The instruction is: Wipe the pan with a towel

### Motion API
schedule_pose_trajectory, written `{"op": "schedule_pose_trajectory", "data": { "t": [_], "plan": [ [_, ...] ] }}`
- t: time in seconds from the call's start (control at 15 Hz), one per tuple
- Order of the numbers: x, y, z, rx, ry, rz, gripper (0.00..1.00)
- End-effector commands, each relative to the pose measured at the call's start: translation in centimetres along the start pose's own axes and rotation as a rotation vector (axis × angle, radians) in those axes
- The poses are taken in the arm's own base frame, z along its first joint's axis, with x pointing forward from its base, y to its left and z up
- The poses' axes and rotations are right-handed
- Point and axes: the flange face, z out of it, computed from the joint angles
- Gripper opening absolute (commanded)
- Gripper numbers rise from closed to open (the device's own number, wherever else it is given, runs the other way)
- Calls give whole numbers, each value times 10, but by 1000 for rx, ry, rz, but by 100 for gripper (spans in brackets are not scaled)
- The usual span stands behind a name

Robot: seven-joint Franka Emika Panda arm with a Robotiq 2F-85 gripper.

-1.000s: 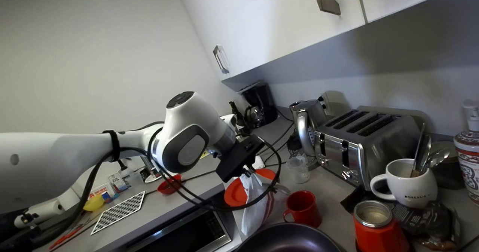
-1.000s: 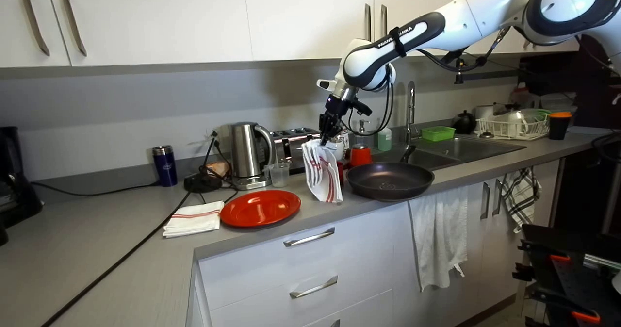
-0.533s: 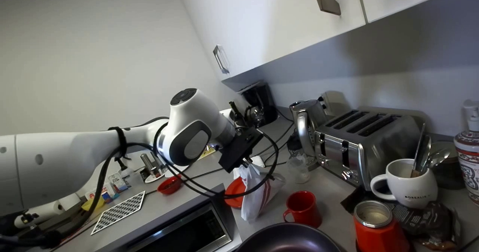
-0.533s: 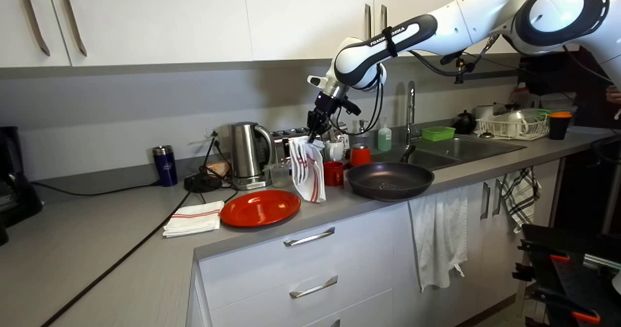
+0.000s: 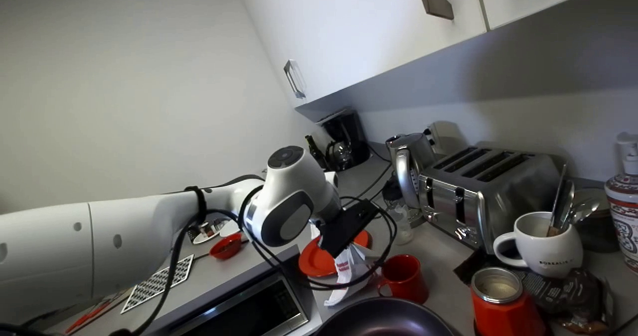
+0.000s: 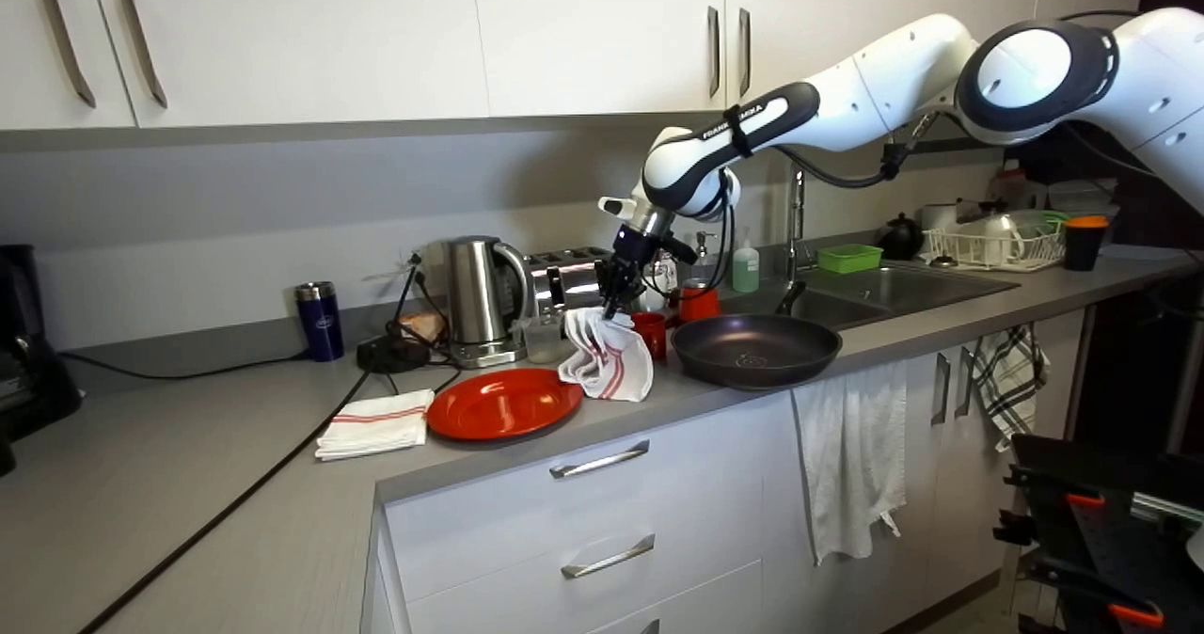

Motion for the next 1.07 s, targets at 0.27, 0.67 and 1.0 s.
{"op": "schedule_pose_trajectory", "data": {
  "t": [0.27,0.67,1.0],
  "plan": [
    [-39,-1,18,97,-72,45,6],
    [-47,-6,25,122,-79,40,50],
    [-47,-7,25,115,-81,43,86]
  ]
}}
